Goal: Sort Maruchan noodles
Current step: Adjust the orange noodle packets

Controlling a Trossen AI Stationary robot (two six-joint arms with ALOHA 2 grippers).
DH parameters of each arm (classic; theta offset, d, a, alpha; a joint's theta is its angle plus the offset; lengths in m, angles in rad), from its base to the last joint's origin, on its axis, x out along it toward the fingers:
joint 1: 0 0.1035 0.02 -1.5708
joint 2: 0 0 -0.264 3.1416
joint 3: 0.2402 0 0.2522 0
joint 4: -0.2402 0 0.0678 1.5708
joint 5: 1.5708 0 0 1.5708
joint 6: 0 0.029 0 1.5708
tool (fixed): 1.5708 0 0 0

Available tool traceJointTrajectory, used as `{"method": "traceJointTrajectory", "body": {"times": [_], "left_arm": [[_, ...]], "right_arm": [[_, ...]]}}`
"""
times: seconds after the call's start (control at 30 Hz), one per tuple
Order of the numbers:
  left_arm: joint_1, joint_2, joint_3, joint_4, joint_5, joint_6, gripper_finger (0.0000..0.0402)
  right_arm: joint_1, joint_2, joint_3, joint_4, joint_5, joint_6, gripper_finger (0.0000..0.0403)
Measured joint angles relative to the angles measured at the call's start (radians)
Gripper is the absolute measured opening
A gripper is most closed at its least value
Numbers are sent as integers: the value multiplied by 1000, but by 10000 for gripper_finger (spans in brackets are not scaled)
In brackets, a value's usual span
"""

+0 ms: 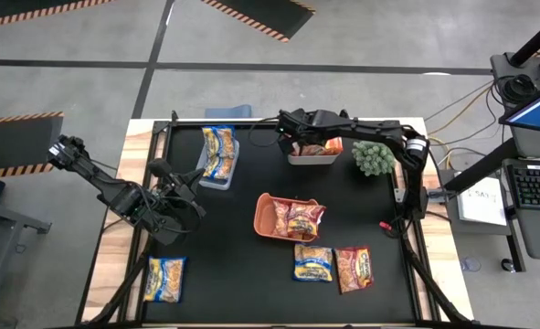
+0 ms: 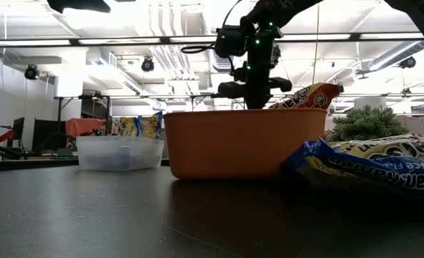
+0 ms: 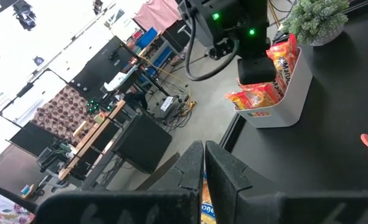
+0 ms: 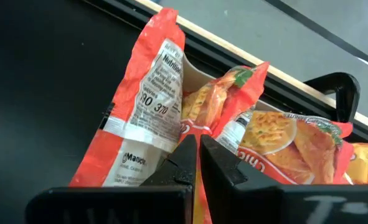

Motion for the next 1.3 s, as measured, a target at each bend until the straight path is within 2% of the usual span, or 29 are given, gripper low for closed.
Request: {"method": "traceJointTrajectory", "body": {"times": [0.2, 0.5, 0.73, 0.87, 1.3], "left_arm": [[0, 0, 0, 0, 0, 0, 0], [0, 0, 0, -3, 0, 1, 0], [0, 0, 0, -3, 5, 0, 0], [0, 0, 0, -5, 34, 1, 0], [0, 0, 0, -9, 36, 1, 0]], "right_arm": [[0, -8, 0, -23, 56, -12, 41], [-3, -89, 33, -149, 62, -11, 88], [-31, -115, 6, -263, 59, 63, 126], [-46, -118, -20, -264, 53, 72, 147], [-108, -118, -119, -210, 51, 66, 187]]}}
